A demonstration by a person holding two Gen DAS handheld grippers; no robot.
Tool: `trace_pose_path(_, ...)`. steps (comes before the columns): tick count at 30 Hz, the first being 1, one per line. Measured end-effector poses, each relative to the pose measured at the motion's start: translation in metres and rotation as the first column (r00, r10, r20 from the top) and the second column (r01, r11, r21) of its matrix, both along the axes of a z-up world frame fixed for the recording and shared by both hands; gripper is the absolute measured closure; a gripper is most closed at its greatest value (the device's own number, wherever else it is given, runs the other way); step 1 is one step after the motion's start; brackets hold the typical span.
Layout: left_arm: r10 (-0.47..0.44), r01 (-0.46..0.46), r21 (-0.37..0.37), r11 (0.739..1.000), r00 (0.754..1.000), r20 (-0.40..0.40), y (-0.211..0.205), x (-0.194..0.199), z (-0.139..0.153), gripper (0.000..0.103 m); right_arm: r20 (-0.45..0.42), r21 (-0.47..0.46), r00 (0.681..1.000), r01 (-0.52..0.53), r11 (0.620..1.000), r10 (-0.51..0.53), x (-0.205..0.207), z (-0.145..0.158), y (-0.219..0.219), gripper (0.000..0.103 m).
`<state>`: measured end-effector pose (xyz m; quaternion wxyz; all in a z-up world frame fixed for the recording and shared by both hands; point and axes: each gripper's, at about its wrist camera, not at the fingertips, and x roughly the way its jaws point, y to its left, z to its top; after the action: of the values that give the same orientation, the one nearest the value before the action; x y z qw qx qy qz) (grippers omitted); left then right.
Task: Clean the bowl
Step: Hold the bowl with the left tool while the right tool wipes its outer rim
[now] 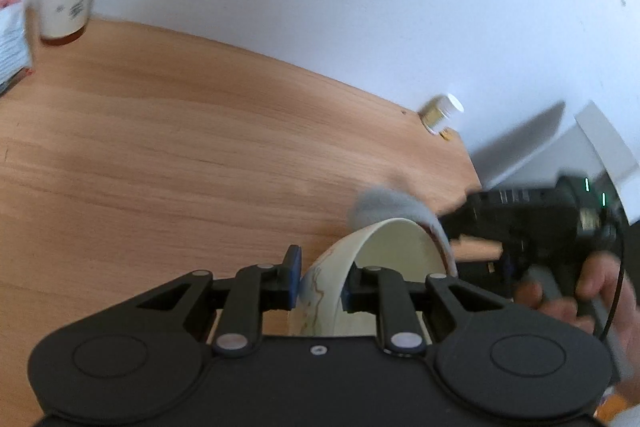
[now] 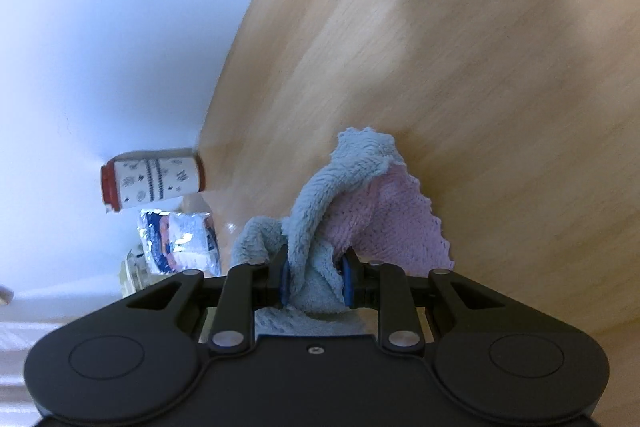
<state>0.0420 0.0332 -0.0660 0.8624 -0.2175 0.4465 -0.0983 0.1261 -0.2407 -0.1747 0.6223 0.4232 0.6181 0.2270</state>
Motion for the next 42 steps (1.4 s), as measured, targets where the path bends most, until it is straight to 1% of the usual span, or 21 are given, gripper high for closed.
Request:
trace_pose_path(2,-0.029,0.029,0.042,0.999,1.000,-0.001,-0.008,0.001,0.002,0.085,0.038,0.032,0.997,-0.066,0.997,0.065,0.009,0.010,0.017,0.076)
trace_pose_path(4,-0.033,0.032,0.071,0.997,0.999,0.003,-0.012,0.000,0.004,0.085,0.079,-0.001,0.988,-0.136,0.991,0.136,0.013,0.018,0.031,0.076)
trace_pose_path(5,-0.028,0.027,0.074,0.997,1.000,0.005,-0.013,0.000,0.005,0.085,0.099,-0.027,0.980,-0.168,0.985,0.170,0.015,0.021,0.038,0.076)
trace_pose_path(6,-0.013,0.013,0.063,0.998,1.000,0.005,-0.012,-0.001,0.005,0.085,0.099,-0.030,0.978,-0.183,0.983,0.185,0.017,0.022,0.041,0.076)
trace_pose_path(10,0.058,-0.058,0.015,0.998,0.998,0.008,-0.013,-0.008,0.007,0.084,0.086,0.003,0.979,-0.186,0.983,0.185,0.023,0.021,0.037,0.076)
trace_pose_path(13,0.108,-0.108,-0.014,0.994,0.994,0.002,-0.018,-0.013,0.004,0.084,0.050,0.030,0.989,-0.144,0.989,0.142,0.023,0.012,0.016,0.076)
trace_pose_path(18,0.160,-0.160,-0.042,0.986,0.987,-0.013,-0.032,-0.020,-0.004,0.084,-0.003,0.060,0.997,-0.072,0.996,0.072,0.014,-0.005,-0.023,0.076)
trace_pose_path(23,0.218,-0.220,-0.065,0.973,0.975,-0.037,-0.046,-0.028,-0.014,0.084,-0.042,0.065,0.998,-0.036,0.997,0.039,0.006,-0.014,-0.055,0.076)
trace_pose_path(27,0.251,-0.255,-0.084,0.963,0.967,-0.051,-0.050,-0.035,-0.021,0.084,-0.043,0.039,0.998,-0.036,0.999,0.038,0.003,-0.012,-0.071,0.076)
trace_pose_path(31,0.271,-0.277,-0.086,0.957,0.960,-0.068,-0.045,-0.037,-0.028,0.084,-0.049,0.023,0.999,-0.023,0.999,0.024,0.001,-0.012,-0.075,0.076)
trace_pose_path(35,0.279,-0.286,-0.096,0.953,0.957,-0.081,-0.033,-0.034,-0.034,0.084,-0.043,-0.021,0.999,-0.034,0.999,0.033,0.004,-0.010,-0.061,0.076)
trace_pose_path(38,0.263,-0.274,-0.117,0.955,0.959,-0.103,-0.017,-0.030,-0.039,0.084,-0.017,-0.051,0.999,-0.051,0.997,0.051,0.010,-0.003,-0.050,0.076)
trace_pose_path(42,0.229,-0.245,-0.129,0.961,0.965,-0.130,0.005,-0.027,-0.046,0.085,-0.013,-0.066,0.998,-0.057,0.996,0.056,0.011,0.001,-0.037,0.076)
